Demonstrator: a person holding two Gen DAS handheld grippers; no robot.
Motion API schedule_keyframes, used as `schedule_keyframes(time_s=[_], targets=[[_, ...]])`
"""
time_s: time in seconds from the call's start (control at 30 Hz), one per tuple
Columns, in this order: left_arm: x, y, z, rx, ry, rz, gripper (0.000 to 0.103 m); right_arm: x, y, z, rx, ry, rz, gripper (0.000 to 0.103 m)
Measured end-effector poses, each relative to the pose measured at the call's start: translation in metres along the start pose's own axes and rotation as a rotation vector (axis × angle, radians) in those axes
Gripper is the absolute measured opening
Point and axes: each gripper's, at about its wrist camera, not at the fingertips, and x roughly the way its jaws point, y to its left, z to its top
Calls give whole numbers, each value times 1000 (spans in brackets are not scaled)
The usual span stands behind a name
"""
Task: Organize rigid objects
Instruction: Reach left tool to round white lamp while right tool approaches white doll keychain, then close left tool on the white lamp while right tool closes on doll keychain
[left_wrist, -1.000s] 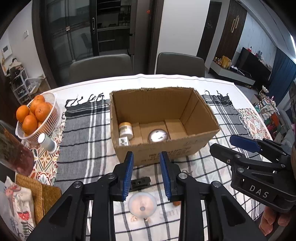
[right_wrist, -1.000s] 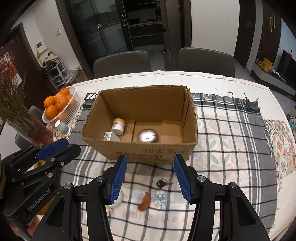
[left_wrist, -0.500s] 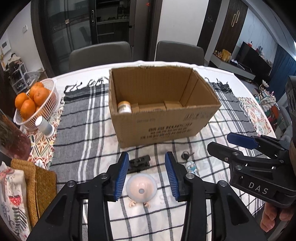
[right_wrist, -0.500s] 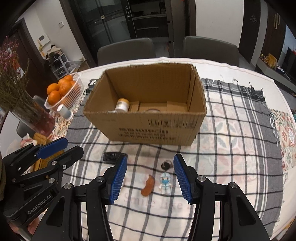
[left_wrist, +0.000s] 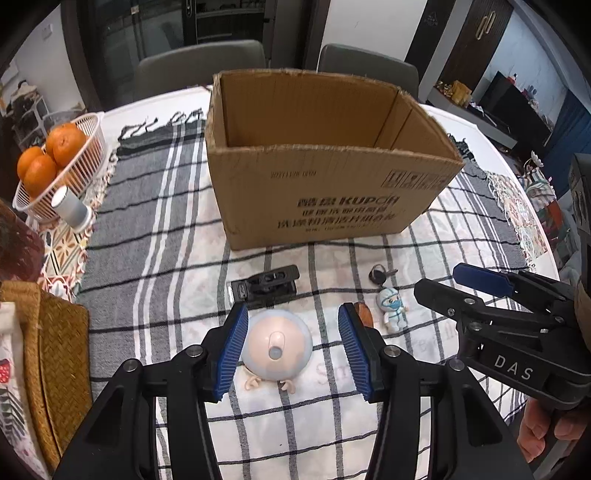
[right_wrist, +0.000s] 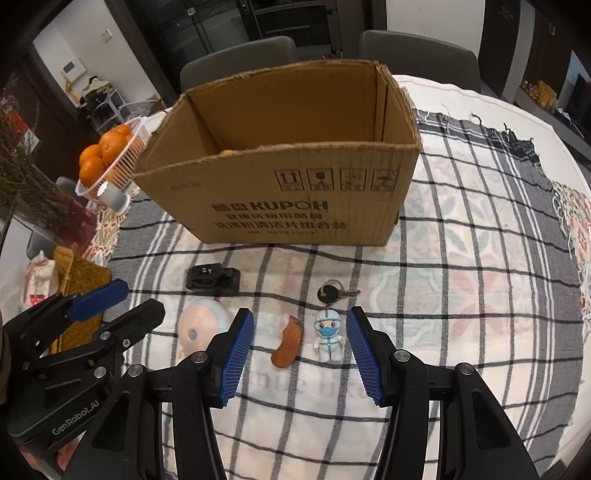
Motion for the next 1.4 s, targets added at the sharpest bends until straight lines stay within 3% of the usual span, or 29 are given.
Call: schedule_keyframes(time_s=[0.2,0.73,1.4], targets=[[15,3,-5,-2,40,6,61,16,-3,-3,5,35,-11,54],[56,7,-20,3,156,12,64,53,-12,-13,9,116,-29,54],[89,6,-27,25,218,46,68,84,-32,-17,33,164,-43,48]])
